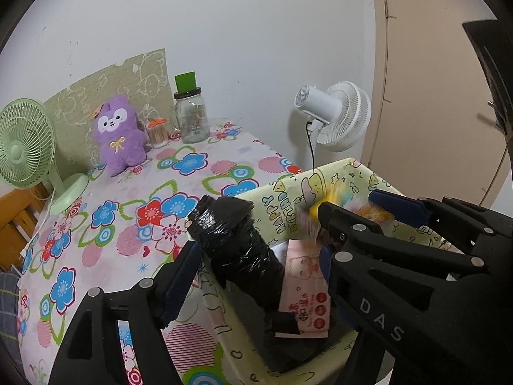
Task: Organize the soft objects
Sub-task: 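Lower both packs into the paper box and open both grippers, then withdraw both grippers from the paper box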
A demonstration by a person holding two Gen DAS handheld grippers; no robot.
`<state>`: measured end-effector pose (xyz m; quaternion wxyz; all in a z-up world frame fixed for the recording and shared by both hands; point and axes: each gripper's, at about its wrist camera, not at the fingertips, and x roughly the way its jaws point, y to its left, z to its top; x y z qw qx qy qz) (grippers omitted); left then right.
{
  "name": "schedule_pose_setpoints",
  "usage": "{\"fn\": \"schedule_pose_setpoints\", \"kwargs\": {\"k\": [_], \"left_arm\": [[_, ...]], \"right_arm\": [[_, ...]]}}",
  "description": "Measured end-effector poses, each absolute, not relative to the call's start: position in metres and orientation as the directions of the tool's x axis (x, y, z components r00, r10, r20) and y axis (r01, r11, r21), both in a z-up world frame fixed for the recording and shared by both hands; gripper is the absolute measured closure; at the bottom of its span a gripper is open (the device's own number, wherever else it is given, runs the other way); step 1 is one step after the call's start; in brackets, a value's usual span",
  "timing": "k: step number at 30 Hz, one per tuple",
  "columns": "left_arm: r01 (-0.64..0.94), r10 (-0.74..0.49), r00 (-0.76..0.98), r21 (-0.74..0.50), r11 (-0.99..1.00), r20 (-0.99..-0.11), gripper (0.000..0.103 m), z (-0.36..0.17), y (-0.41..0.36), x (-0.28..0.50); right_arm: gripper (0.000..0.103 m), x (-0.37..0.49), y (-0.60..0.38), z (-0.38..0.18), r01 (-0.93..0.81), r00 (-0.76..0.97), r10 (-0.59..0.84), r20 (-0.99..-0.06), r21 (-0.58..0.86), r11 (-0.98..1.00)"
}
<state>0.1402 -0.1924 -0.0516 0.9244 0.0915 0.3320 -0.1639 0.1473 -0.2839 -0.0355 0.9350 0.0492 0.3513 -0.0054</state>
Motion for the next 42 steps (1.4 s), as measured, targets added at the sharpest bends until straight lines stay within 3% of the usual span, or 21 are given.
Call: {"fn": "schedule_pose_setpoints", "kwargs": {"k": [5,14,22,42], "left_arm": [[0.353,-0.236,0.730,0.059,0.934,-0.641,0.023,-0.051,-0.186,0.139],[0.339,-0.233,0.741,0.051,0.939,-0.630,0.017,-0.046,-0.168,0.129],[0.303,-0.206,0.763,0.057,0.951,-0.612,0.011,-0.037,-0.148,0.116],[0.262,-0.180,0.800,0.063,0.963,-0.572,0.008,-0.022,-0.118,0.079]], "right_arm": [[0.029,0.146,-0.281,-0.035,0.077,0.756,-0.018,-0.655,0.062,0.995],[0.018,0.132,-0.264,-0.026,0.044,0.773,-0.004,-0.634,0.048,0.998],[0.015,0.119,-0.245,-0.015,0.034,0.789,-0.006,-0.615,0.033,0.999],[0.009,0.081,-0.208,0.007,0.001,0.824,0.003,-0.567,0.007,1.000]]}}
